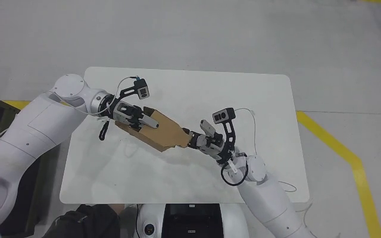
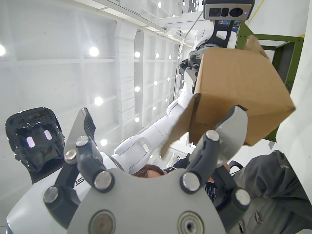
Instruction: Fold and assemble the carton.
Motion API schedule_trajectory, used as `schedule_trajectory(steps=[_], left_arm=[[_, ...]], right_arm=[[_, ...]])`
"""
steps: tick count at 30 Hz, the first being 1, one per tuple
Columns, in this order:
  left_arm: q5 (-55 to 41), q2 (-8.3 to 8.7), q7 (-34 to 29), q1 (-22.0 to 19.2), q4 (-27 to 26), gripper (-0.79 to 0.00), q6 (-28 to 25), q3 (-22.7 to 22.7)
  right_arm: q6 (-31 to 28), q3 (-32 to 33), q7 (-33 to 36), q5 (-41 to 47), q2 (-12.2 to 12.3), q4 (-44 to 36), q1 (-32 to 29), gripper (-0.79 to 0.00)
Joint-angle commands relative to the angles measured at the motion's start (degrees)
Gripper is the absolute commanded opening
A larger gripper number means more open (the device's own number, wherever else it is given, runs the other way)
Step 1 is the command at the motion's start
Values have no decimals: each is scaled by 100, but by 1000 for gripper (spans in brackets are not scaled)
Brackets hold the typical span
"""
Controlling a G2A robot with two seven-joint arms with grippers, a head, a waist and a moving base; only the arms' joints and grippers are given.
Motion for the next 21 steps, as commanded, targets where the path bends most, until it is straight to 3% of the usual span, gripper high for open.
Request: schedule_trajectory(steps=[1, 10, 21], left_arm=[[0, 0, 0, 0, 0, -785, 0, 0], [0, 0, 0, 0, 0, -785, 0, 0], [0, 0, 0, 0, 0, -785, 0, 0]], right_arm=[[137, 55, 139, 121, 13, 28, 25, 0], [533, 150, 490, 358, 48, 20, 34, 0], [487, 92, 525, 362, 41, -69, -33, 0]])
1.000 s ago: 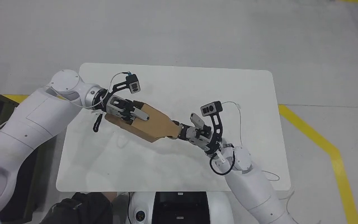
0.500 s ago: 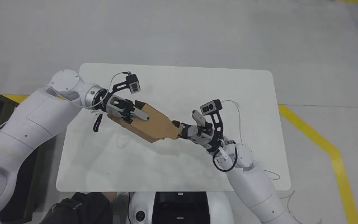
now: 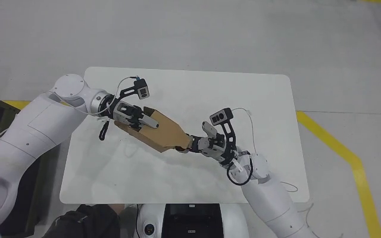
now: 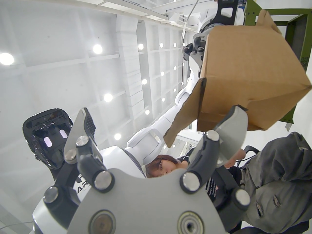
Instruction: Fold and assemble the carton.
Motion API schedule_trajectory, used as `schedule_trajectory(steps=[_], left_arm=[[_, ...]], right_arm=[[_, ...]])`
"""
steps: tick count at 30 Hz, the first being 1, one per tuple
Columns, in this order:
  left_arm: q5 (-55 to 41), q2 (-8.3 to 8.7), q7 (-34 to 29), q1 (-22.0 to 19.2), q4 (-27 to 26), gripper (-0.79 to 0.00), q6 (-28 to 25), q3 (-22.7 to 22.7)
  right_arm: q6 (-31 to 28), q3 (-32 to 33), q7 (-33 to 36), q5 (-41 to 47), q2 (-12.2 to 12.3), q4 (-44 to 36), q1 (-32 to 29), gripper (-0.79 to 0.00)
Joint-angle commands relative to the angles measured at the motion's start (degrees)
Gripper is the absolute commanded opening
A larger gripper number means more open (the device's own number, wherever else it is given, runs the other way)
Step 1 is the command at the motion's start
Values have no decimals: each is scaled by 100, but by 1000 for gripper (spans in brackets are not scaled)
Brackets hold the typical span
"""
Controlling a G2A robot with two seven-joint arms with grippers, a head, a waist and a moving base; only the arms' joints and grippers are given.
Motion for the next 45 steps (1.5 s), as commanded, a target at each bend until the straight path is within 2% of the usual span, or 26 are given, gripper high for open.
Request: schedule_trajectory(steps=[1, 23, 39, 45], left_arm=[[0, 0, 0, 0, 0, -785, 0, 0], [0, 0, 0, 0, 0, -785, 0, 0], [0, 0, 0, 0, 0, -785, 0, 0], [0, 0, 0, 0, 0, -785, 0, 0]], right_arm=[[-73, 15, -27, 0, -1, -16, -21, 0], [-1278, -458, -900, -778, -167, 96, 52, 0], [-1721, -652, -1152, -834, -264, 233, 80, 0], [-1704, -542, -1004, -822, -235, 210, 25, 0]])
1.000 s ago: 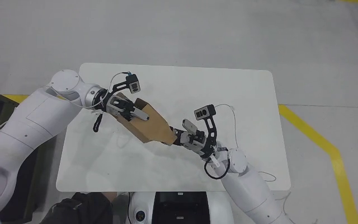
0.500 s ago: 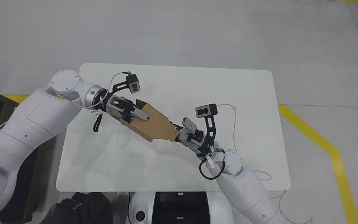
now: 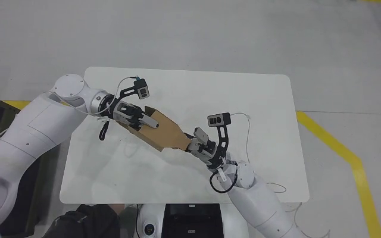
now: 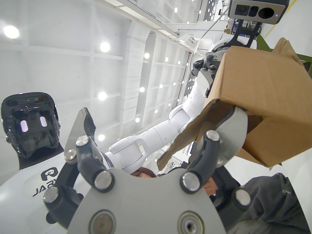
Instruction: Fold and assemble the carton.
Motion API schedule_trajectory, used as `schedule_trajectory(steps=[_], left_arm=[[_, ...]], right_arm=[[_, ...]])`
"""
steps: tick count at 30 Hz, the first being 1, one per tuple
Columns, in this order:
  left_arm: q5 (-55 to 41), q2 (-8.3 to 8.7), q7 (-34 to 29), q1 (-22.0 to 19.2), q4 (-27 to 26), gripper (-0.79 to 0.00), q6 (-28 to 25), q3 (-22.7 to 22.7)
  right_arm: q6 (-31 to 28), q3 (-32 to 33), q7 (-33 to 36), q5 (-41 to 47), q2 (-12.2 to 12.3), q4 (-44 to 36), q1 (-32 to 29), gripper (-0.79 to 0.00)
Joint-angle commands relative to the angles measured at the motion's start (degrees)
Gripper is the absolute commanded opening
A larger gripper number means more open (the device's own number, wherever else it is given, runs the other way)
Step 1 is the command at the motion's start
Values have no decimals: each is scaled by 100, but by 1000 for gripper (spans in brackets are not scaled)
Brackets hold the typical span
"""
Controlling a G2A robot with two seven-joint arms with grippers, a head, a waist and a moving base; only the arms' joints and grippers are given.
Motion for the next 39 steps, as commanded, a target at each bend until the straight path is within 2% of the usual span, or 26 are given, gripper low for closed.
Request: schedule_trajectory(steps=[1, 13, 19, 24, 30, 34, 39], left_arm=[[0, 0, 0, 0, 0, -785, 0, 0], [0, 0, 0, 0, 0, -785, 0, 0], [0, 0, 0, 0, 0, -785, 0, 0], [0, 0, 0, 0, 0, -785, 0, 0], [0, 0, 0, 0, 0, -785, 0, 0], [0, 0, 0, 0, 0, -785, 0, 0], [0, 0, 0, 0, 0, -785, 0, 0]], right_arm=[[73, 100, 88, -26, 30, -33, -28, 0], [164, 688, 512, -417, 206, -319, -262, 0], [-384, 1290, 275, -1425, 317, -611, -397, 0], [-553, 1667, 44, -2184, 383, -849, -425, 0], [-713, 1829, -246, -3106, 411, -1019, -270, 0], [-734, 1858, -580, -4054, 409, -1100, -174, 0], [-724, 1846, -656, -4175, 406, -1100, -170, 0]])
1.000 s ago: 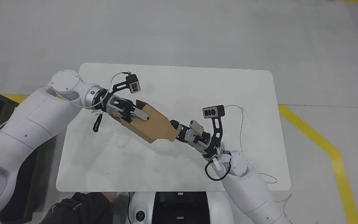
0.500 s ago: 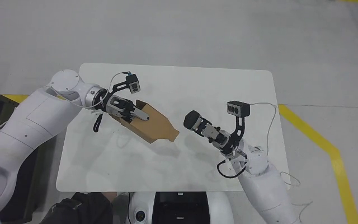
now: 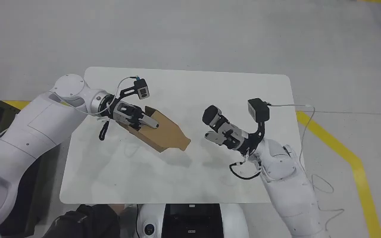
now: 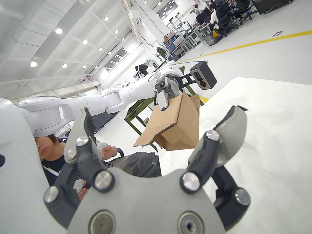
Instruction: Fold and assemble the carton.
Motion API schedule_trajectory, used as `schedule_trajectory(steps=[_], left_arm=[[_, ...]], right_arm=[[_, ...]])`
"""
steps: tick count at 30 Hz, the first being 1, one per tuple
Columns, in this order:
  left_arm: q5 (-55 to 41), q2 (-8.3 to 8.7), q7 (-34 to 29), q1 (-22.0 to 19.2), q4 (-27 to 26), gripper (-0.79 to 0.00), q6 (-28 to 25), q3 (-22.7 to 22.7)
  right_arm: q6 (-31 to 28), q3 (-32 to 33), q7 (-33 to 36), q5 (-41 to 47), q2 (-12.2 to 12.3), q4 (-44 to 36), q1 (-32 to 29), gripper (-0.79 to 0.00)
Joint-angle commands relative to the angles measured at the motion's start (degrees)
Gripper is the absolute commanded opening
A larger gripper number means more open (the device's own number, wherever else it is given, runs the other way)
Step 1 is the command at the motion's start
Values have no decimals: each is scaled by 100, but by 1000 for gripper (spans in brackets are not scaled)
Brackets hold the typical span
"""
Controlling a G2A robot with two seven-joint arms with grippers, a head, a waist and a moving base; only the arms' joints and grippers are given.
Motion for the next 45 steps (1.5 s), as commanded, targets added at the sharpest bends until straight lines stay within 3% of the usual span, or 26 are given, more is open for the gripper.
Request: schedule_trajectory(steps=[1, 6, 15, 22, 35, 45], left_arm=[[0, 0, 0, 0, 0, -785, 0, 0], [0, 0, 0, 0, 0, -785, 0, 0], [0, 0, 0, 0, 0, -785, 0, 0], [0, 0, 0, 0, 0, -785, 0, 0], [0, 0, 0, 0, 0, -785, 0, 0], [0, 0, 0, 0, 0, -785, 0, 0]], right_arm=[[-1, 1, 5, 16, 0, 0, -1, 0], [1, 13, -20, -62, 2, -46, 13, 0], [199, -85, -497, -2550, 10, -403, 205, 0], [497, -546, -1089, -3682, -34, -213, 248, 0], [940, -864, -1824, -4769, -35, -11, 212, 0], [939, -960, -2383, -5011, -20, 170, 182, 0]])
